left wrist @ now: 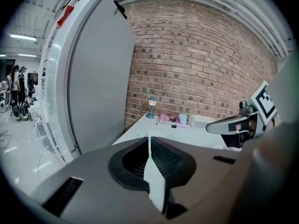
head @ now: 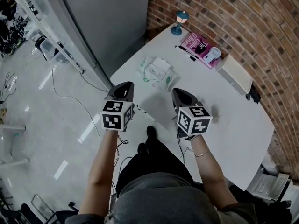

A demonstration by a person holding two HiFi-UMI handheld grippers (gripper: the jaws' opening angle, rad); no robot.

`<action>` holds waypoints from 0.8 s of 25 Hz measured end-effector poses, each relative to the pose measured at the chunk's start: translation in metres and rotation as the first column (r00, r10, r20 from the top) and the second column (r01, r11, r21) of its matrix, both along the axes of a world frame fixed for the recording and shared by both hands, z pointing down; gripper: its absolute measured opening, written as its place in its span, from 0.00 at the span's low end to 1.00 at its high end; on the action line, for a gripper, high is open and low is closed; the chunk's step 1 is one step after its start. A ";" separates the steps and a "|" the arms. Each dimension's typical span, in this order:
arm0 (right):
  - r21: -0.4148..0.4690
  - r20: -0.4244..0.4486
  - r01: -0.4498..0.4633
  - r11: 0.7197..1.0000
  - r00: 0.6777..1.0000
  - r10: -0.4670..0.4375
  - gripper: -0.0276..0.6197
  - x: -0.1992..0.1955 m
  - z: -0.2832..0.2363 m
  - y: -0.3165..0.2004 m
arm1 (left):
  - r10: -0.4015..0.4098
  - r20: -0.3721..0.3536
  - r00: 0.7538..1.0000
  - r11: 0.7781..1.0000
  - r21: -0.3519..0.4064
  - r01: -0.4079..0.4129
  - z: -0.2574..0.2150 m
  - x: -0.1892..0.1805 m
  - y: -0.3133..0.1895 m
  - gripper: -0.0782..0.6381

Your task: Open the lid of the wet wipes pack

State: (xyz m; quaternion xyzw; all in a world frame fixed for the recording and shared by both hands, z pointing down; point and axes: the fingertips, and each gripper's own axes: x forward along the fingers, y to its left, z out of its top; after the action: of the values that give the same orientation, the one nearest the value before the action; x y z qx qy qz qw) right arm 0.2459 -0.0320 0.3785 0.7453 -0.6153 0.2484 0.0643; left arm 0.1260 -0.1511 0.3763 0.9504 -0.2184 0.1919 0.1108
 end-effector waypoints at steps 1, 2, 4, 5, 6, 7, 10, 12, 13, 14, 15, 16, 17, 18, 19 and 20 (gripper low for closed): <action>0.008 0.004 -0.007 1.000 1.000 0.007 0.05 -0.001 -0.001 0.001 | -0.007 -0.007 1.000 1.000 -0.010 0.007 0.000 -0.002 0.001 0.15; 0.015 0.007 -0.012 1.000 1.000 0.012 0.05 -0.002 -0.002 0.003 | -0.014 -0.013 1.000 1.000 -0.018 0.014 0.000 -0.004 0.001 0.15; 0.020 0.000 -0.011 1.000 1.000 0.011 0.05 -0.005 -0.002 0.005 | -0.023 -0.018 1.000 0.999 -0.024 0.022 0.000 -0.006 0.002 0.15; 0.018 -0.008 -0.007 1.000 1.000 0.007 0.05 -0.007 -0.001 0.005 | -0.025 -0.019 1.000 0.999 -0.023 0.024 -0.001 -0.007 0.003 0.15; 0.015 -0.016 -0.002 1.000 1.000 0.002 0.05 -0.008 0.000 0.006 | -0.027 -0.019 0.999 0.999 -0.022 0.026 -0.001 -0.007 0.002 0.15; 0.013 -0.021 0.001 1.000 1.000 -0.001 0.05 -0.009 0.001 0.005 | -0.029 -0.021 0.999 0.999 -0.021 0.028 -0.001 -0.008 0.002 0.15; 0.013 -0.032 0.006 1.000 0.999 -0.005 0.05 -0.010 0.001 0.005 | -0.034 -0.024 0.999 0.999 -0.021 0.033 -0.001 -0.009 0.002 0.15; 0.013 -0.040 0.009 1.000 0.999 -0.009 0.05 -0.010 0.001 0.004 | -0.037 -0.022 0.999 0.999 -0.023 0.036 0.000 -0.009 0.003 0.15; 0.012 -0.041 0.011 1.000 0.999 -0.010 0.05 -0.010 0.001 0.004 | -0.038 -0.022 0.999 0.999 -0.025 0.038 0.001 -0.009 0.003 0.15; 0.010 -0.041 0.012 1.000 0.999 -0.011 0.05 -0.010 0.002 0.004 | -0.040 -0.022 0.999 0.999 -0.028 0.039 0.001 -0.009 0.004 0.15; 0.008 -0.040 0.011 1.000 0.999 -0.011 0.05 -0.010 0.003 0.005 | -0.040 -0.023 0.999 0.999 -0.032 0.039 0.002 -0.009 0.005 0.15; 0.006 -0.038 0.010 1.000 0.999 -0.010 0.05 -0.009 0.004 0.005 | -0.039 -0.024 0.999 0.999 -0.035 0.039 0.003 -0.009 0.005 0.15; 0.004 -0.036 0.009 1.000 0.999 -0.008 0.05 -0.009 0.005 0.005 | -0.038 -0.025 0.999 0.999 -0.037 0.037 0.003 -0.009 0.006 0.15; 0.002 -0.035 0.008 1.000 0.999 -0.008 0.05 -0.009 0.006 0.005 | -0.036 -0.026 0.999 0.999 -0.038 0.035 0.004 -0.009 0.006 0.15; 0.001 -0.035 0.008 1.000 0.999 -0.008 0.05 -0.009 0.007 0.005 | -0.035 -0.027 0.999 0.999 -0.039 0.034 0.004 -0.009 0.006 0.15; -0.001 -0.035 0.009 1.000 0.999 -0.009 0.05 -0.010 0.007 0.004 | -0.034 -0.028 0.999 0.999 -0.040 0.033 0.004 -0.008 0.006 0.15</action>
State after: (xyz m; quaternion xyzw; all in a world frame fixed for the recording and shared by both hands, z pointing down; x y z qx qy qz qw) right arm 0.2364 -0.0276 0.3859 0.7469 -0.6173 0.2352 0.0765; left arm 0.1176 -0.1449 0.3805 0.9468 -0.2290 0.1807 0.1360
